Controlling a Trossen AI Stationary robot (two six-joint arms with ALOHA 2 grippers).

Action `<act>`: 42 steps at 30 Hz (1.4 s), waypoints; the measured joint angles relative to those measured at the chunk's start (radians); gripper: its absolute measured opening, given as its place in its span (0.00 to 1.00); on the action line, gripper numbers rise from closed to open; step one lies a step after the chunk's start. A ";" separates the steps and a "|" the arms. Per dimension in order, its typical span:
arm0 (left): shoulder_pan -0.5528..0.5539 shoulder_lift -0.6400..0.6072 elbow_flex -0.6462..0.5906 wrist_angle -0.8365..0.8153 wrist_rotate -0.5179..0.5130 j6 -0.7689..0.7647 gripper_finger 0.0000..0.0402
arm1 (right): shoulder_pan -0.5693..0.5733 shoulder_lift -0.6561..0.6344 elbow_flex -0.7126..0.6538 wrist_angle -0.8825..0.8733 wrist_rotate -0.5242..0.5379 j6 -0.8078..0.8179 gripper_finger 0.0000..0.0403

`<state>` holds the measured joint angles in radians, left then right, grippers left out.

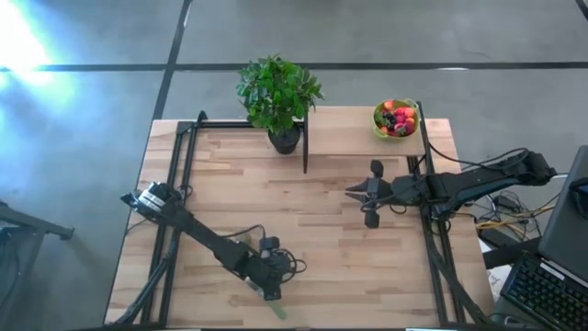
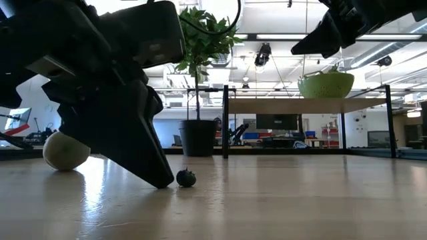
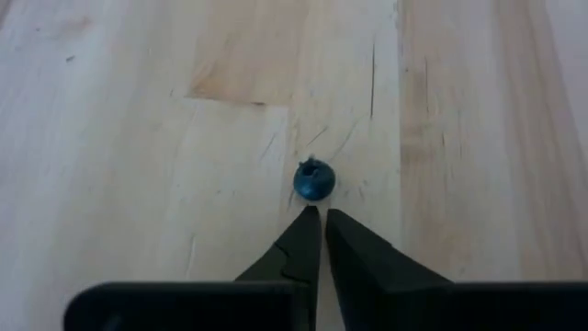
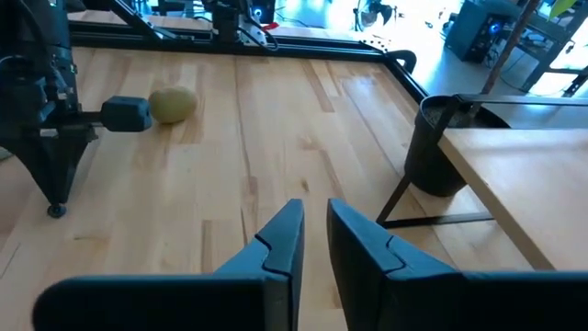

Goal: Pick & Place Fruit
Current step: Put the blueberry into the green strainer bowl on the shelf

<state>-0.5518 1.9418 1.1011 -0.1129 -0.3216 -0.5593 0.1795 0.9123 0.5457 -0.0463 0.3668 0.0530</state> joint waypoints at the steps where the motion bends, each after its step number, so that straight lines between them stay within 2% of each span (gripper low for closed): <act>1: 0.000 0.001 0.000 0.006 -0.005 0.000 0.07 | 0.000 0.000 0.000 0.000 0.000 0.000 0.13; 8: 0.009 0.003 -0.001 0.042 -0.026 0.016 0.08 | 0.000 0.000 0.000 0.000 0.000 0.000 0.16; 17: 0.043 0.007 -0.002 0.155 -0.039 0.124 0.09 | 0.000 0.000 0.000 0.000 0.000 0.000 0.20; 22: 0.069 0.006 -0.002 0.155 -0.029 0.148 0.09 | 0.000 0.000 0.000 -0.002 0.000 0.000 0.21; 25: 0.075 -0.011 0.005 0.059 0.014 0.182 0.09 | 0.000 0.000 0.000 -0.002 0.000 0.000 0.22; 31: 0.074 -0.054 0.065 -0.185 -0.002 0.166 0.09 | 0.000 0.000 0.000 0.004 -0.006 0.020 0.22; 38: 0.075 -0.072 0.124 -0.409 -0.044 0.161 0.09 | 0.000 0.050 0.000 0.081 -0.171 0.033 0.16; 42: 0.075 -0.086 0.125 -0.444 -0.123 0.103 0.09 | 0.015 0.131 0.000 0.179 -0.218 0.020 0.12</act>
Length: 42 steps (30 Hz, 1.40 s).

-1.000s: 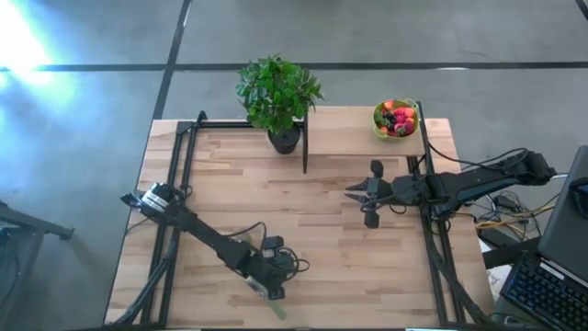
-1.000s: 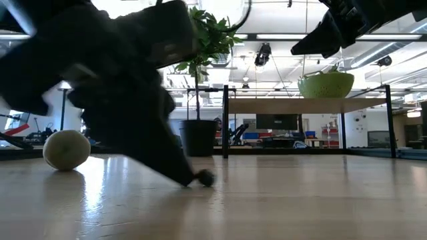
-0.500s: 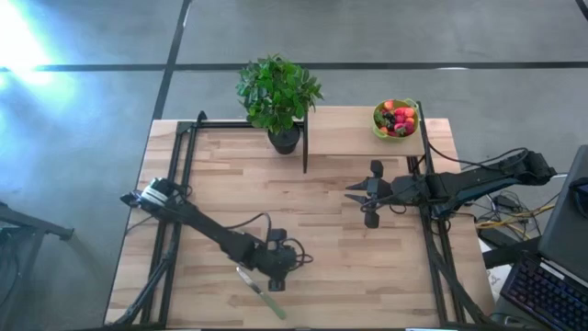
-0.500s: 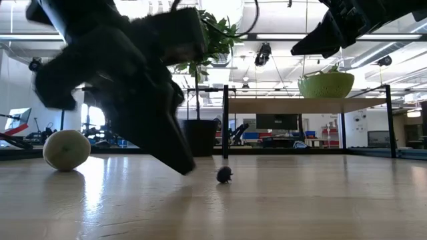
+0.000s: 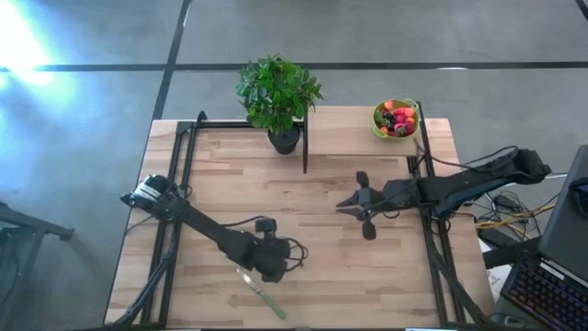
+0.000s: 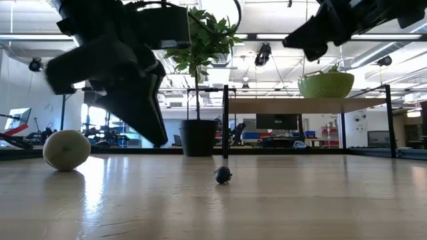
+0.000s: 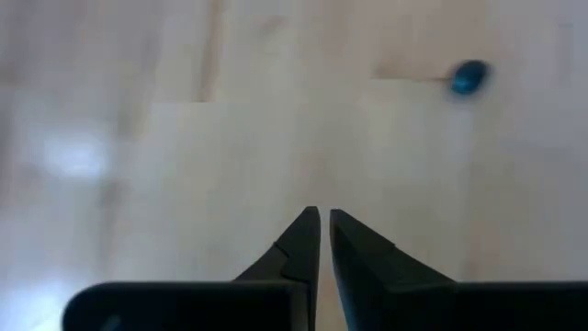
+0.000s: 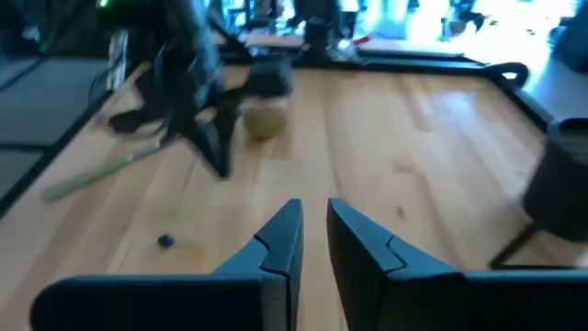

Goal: Pick & Place Fruit
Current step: Put the blueberry into the green strainer bowl on the shelf

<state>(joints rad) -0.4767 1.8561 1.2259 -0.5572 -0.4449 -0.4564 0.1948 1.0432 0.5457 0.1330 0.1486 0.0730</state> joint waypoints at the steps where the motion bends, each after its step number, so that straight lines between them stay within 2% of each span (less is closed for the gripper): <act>1: 0.000 -0.006 0.000 -0.016 -0.023 -0.009 0.09 | 0.008 0.025 0.002 0.011 -0.001 -0.010 0.11; 6: 0.001 -0.031 -0.002 -0.055 -0.088 -0.024 0.16 | 0.052 0.149 0.047 0.014 -0.004 -0.024 0.08; 13: 0.002 -0.049 -0.002 -0.081 -0.136 0.004 0.39 | 0.124 0.306 0.165 0.016 -0.064 -0.024 0.07; 19: 0.002 -0.093 -0.026 -0.105 -0.320 0.012 0.52 | 0.168 0.410 0.244 -0.037 -0.079 -0.028 0.11; 24: 0.004 -0.194 -0.129 -0.065 -0.388 -0.029 0.54 | 0.182 0.469 0.268 -0.028 -0.080 -0.013 0.15; 30: 0.007 -0.387 -0.316 0.135 -0.385 -0.009 0.54 | 0.185 0.536 0.299 -0.027 -0.080 0.024 0.21; 36: 0.013 -0.604 -0.479 0.384 -0.381 0.084 0.54 | 0.185 0.631 0.372 -0.020 -0.082 0.010 0.31; 42: 0.021 -0.770 -0.567 0.593 -0.428 0.259 0.54 | 0.185 0.699 0.439 -0.047 -0.097 -0.007 0.42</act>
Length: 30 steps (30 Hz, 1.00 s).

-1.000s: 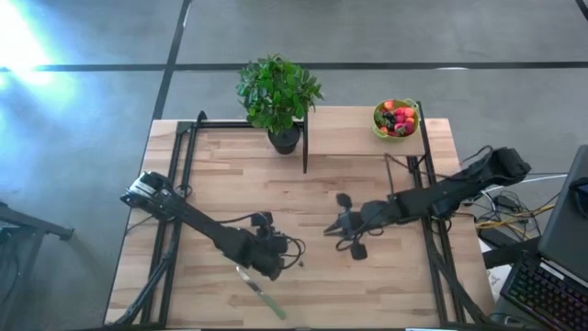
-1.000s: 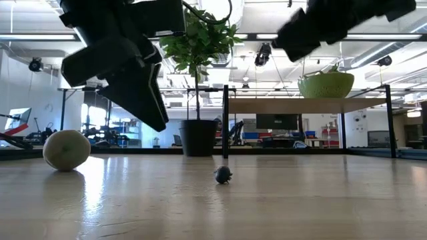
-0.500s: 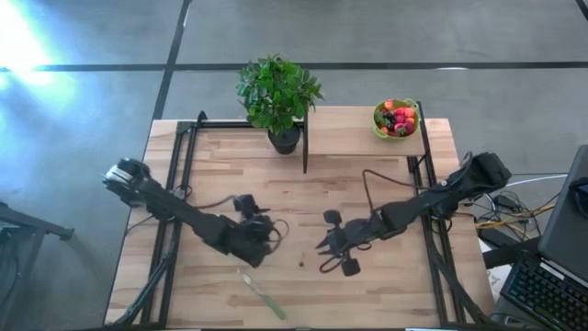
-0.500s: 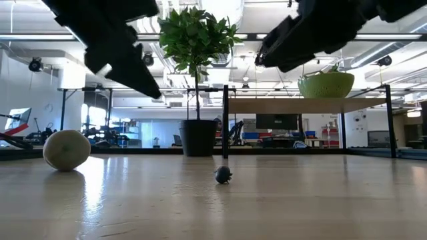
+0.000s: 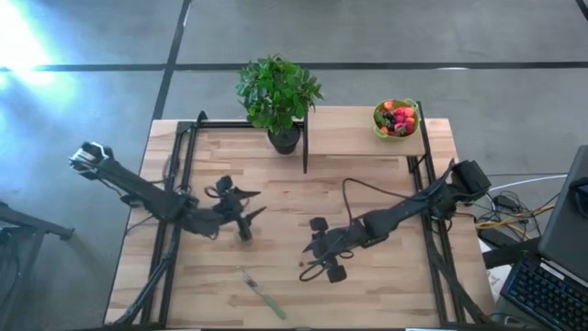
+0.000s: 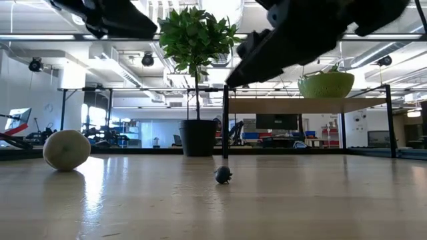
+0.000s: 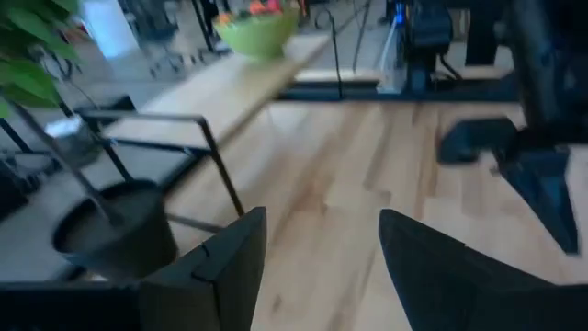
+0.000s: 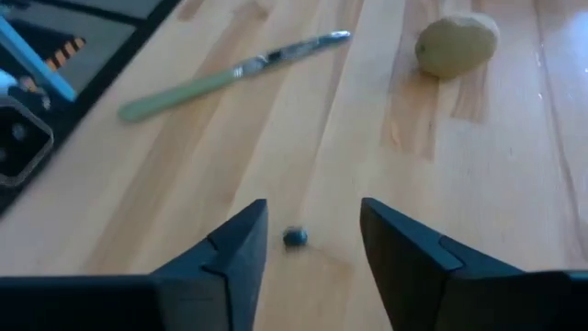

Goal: Pick & Place Fruit
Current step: Put the blueberry into the green strainer bowl on the shelf

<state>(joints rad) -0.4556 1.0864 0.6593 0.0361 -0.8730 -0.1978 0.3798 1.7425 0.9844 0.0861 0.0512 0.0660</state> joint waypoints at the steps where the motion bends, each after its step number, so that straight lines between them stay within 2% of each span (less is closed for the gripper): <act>1: 0.000 -0.024 -0.012 0.020 -0.005 0.029 0.54 | 0.000 0.010 0.013 0.003 0.000 0.008 0.44; 4: 0.000 -0.072 -0.031 0.077 -0.009 0.069 0.54 | 0.000 0.041 0.024 -0.008 -0.002 0.030 0.48; 13: 0.005 -0.111 -0.043 0.076 -0.020 0.067 0.54 | 0.000 0.129 0.041 0.008 -0.003 0.049 0.57; 26: 0.007 -0.102 -0.043 0.093 -0.015 0.042 0.54 | 0.000 0.145 0.025 0.070 0.001 0.101 0.62; 30: 0.007 -0.101 -0.043 0.094 -0.015 0.041 0.54 | 0.002 0.203 0.025 0.115 -0.004 0.110 0.61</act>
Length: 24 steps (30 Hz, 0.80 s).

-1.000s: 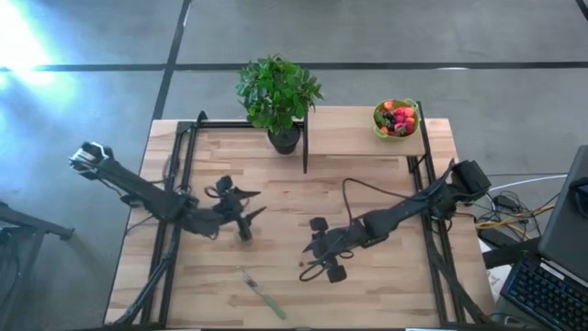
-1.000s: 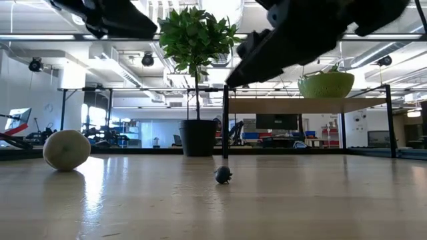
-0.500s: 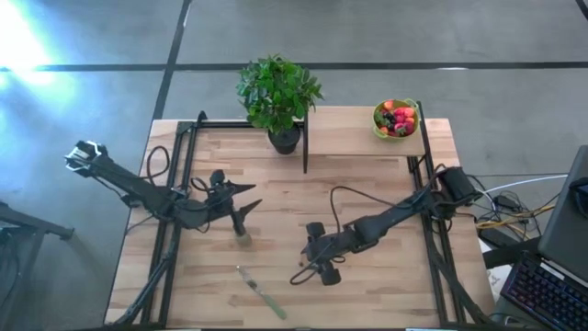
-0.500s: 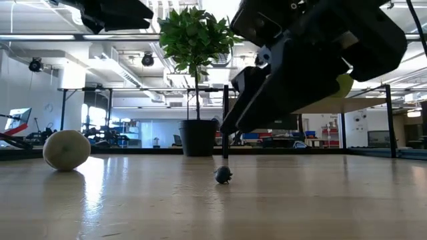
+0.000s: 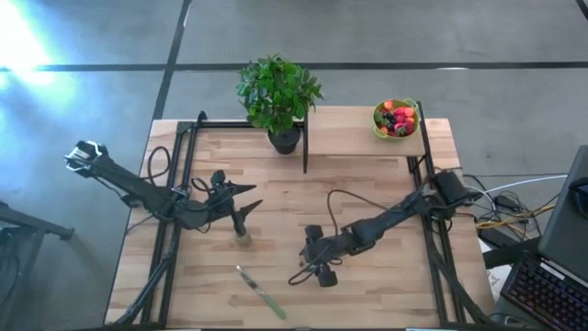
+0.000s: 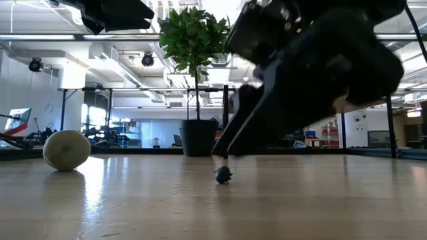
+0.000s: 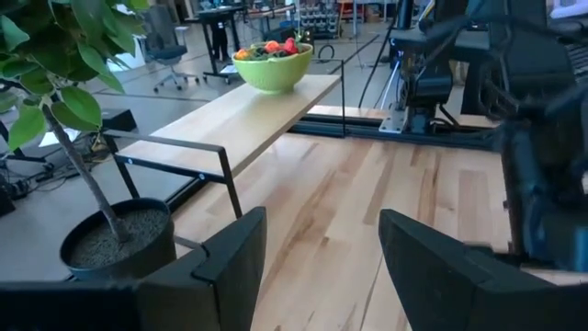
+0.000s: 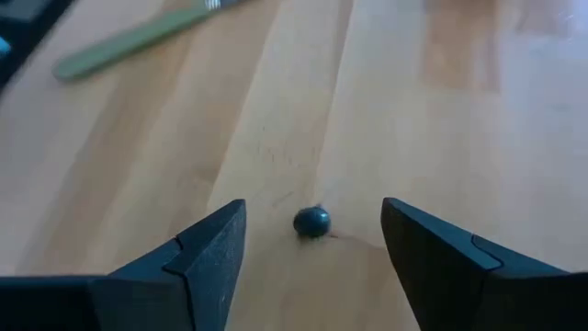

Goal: Pick & Place Fruit
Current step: Put the blueberry into the green strainer bowl on the shelf

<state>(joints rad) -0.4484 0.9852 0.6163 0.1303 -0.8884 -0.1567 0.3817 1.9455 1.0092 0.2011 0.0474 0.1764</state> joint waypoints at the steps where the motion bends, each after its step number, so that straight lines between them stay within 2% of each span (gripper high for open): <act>1: 0.000 0.000 0.000 0.001 0.000 0.000 0.54 | 0.000 0.019 0.009 0.006 -0.001 0.000 0.61; 9: 0.002 0.012 0.000 0.005 -0.001 -0.002 0.54 | 0.003 0.083 0.056 -0.007 -0.005 0.000 0.55; 24: 0.002 0.013 0.000 0.009 -0.001 -0.004 0.54 | 0.006 0.083 0.054 -0.030 0.001 0.023 0.42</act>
<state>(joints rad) -0.4461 0.9985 0.6163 0.1390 -0.8890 -0.1612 0.3878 2.0289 1.0630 0.1706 0.0483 0.1996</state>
